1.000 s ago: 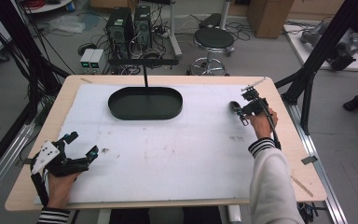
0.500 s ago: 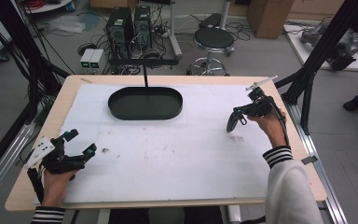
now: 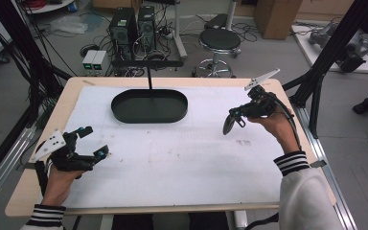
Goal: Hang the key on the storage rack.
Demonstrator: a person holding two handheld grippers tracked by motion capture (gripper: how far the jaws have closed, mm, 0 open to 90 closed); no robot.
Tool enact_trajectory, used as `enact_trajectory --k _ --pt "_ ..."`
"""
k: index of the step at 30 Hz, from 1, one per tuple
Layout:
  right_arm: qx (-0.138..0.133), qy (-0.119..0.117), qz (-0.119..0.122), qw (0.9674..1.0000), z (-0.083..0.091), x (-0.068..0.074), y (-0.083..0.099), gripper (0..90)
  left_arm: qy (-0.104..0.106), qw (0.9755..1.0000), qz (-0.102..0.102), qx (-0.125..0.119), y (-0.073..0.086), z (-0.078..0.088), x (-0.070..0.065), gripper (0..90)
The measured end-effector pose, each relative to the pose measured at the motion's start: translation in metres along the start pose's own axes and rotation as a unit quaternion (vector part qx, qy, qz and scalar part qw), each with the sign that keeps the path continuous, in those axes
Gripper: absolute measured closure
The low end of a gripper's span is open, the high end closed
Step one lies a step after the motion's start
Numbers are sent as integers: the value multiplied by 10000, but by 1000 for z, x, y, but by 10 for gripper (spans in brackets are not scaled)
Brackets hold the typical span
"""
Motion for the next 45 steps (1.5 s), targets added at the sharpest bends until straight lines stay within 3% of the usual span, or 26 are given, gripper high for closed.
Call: enact_trajectory --k 5,10,17,21,25,30,34,45 --pt "-10 -216 193 9996 2 14 -14 878 420 9989 -85 180 -10 -19 -10 17" --pt "30 -467 381 9982 -2 26 -25 878 863 9951 -215 431 -16 -40 -22 17" --pt "15 -787 680 9946 -10 42 -38 878 1149 9905 -267 701 -22 -66 -27 17" --pt "148 -926 824 9922 -18 51 -43 877 1289 9875 -281 862 -24 -79 -31 17" --pt "162 -1044 941 9899 -23 58 -50 877 1498 9844 -209 895 -29 -90 -38 17" --pt "221 -1219 1112 9860 -27 67 -55 877 1602 9826 -212 914 -31 -104 -43 17" --pt "250 -1316 1235 9833 -30 74 -57 877 1744 9797 -248 956 -31 -113 -49 17" --pt "374 -1727 1492 9729 -38 97 -64 877 2165 9682 -257 1228 -20 -139 -68 17"
Point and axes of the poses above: each handheld gripper's, and its own axes: z roughly backward along the jaws, y roughly out of its underside, x roughly to its left, the point moved 6 cm from there along -z, roughly forward along the jaws, and after that the axes turned 7 degrees about -x, right-handed, at the moved point
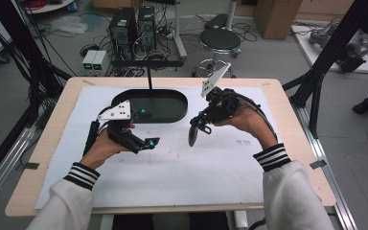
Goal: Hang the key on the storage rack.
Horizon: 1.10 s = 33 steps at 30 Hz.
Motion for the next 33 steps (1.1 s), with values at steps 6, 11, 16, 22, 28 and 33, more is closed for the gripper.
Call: enact_trajectory --k 6,11,16,22,28,33 --pt "-52 -154 111 9998 -6 5 -9 877 192 9997 -6 159 0 -17 -3 17" --pt "-91 -280 182 9994 -10 9 -16 877 456 9987 30 206 -1 -28 -8 17" --pt "-120 -364 351 9986 -16 13 -22 877 608 9978 32 270 0 -35 -11 18" --pt "-233 -543 446 9973 -21 16 -27 877 675 9969 2 415 3 -37 -14 25" --pt "-210 -668 541 9961 -30 18 -31 877 804 9956 39 473 5 -41 -17 41" --pt "-240 -770 569 9951 -34 20 -34 876 897 9947 6 499 6 -44 -20 80"
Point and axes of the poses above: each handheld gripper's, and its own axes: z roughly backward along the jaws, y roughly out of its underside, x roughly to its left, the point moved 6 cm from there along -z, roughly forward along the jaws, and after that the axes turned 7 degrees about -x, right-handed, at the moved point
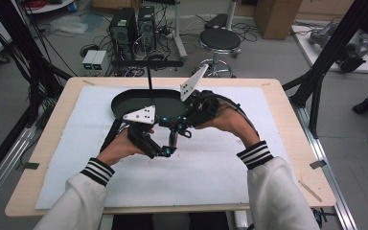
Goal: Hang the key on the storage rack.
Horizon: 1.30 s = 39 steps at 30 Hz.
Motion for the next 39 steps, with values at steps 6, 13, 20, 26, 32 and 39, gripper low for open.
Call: enact_trajectory --k 6,13,20,26,32,39 --pt "-48 -60 29 10000 0 1 -2 876 104 9999 -83 7 0 -1 -3 176" --pt "-124 -100 82 9998 0 2 -3 876 203 9996 -153 -75 -2 1 -6 294" --pt "-177 -158 115 9997 1 3 -4 876 216 9993 -272 -111 -3 2 -7 389" --pt "-136 -153 99 9997 1 3 -3 876 112 9993 -350 -61 -3 2 -7 488" --pt "-157 -174 92 9997 2 1 -1 876 28 9994 -339 31 -3 4 -7 493" --pt "-99 -185 118 9997 -2 -1 2 874 -84 9994 -274 218 -1 6 -7 495"
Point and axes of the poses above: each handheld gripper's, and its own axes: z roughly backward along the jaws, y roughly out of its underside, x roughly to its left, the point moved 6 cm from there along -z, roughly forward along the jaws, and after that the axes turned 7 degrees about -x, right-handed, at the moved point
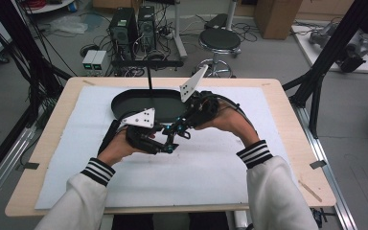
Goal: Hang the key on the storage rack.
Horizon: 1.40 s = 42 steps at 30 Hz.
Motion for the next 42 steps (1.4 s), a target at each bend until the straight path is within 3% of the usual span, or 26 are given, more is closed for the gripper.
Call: enact_trajectory --k 9,12,14,16,17,18,21,22,24,25,27,29,31,37,42 --pt "81 46 13 10000 -2 -1 1 866 -136 9998 6 128 2 2 1 496" --pt "111 121 88 9998 -2 -2 2 822 -189 9997 29 159 2 3 2 496" --pt "72 249 150 9996 -2 -3 2 635 -242 9993 -13 294 4 5 4 496" --pt "44 379 110 9992 1 -4 3 579 -301 9987 33 411 7 6 5 496" --pt "36 457 97 9989 2 -5 3 471 -334 9985 52 441 7 7 6 496" --pt "36 625 88 9980 3 -7 4 337 -343 9985 65 433 8 8 6 496" --pt "83 1177 87 9930 4 -12 9 106 -414 9982 89 422 7 10 7 496" --pt "27 1295 104 9915 6 -14 10 104 -430 9982 110 392 6 11 7 496" --pt "-257 1313 67 9910 9 -13 13 60 -503 9978 97 429 6 13 8 496" --pt "-397 1411 47 9892 11 -14 16 6 -528 9976 109 443 6 15 9 496" --pt "-490 1564 3 9865 15 -13 22 4 -592 9973 156 402 6 17 11 496" --pt "-696 1698 -97 9830 20 -12 29 4 -691 9967 231 347 5 21 12 496" --pt "-908 1896 -172 9775 26 -10 37 4 -751 9963 251 347 4 27 14 496" --pt "-1460 2495 -462 9562 44 -2 68 4 -1097 9928 345 323 -3 48 20 496" --pt "-1853 2961 -626 9349 55 2 94 4 -1464 9879 441 277 -11 66 27 496"
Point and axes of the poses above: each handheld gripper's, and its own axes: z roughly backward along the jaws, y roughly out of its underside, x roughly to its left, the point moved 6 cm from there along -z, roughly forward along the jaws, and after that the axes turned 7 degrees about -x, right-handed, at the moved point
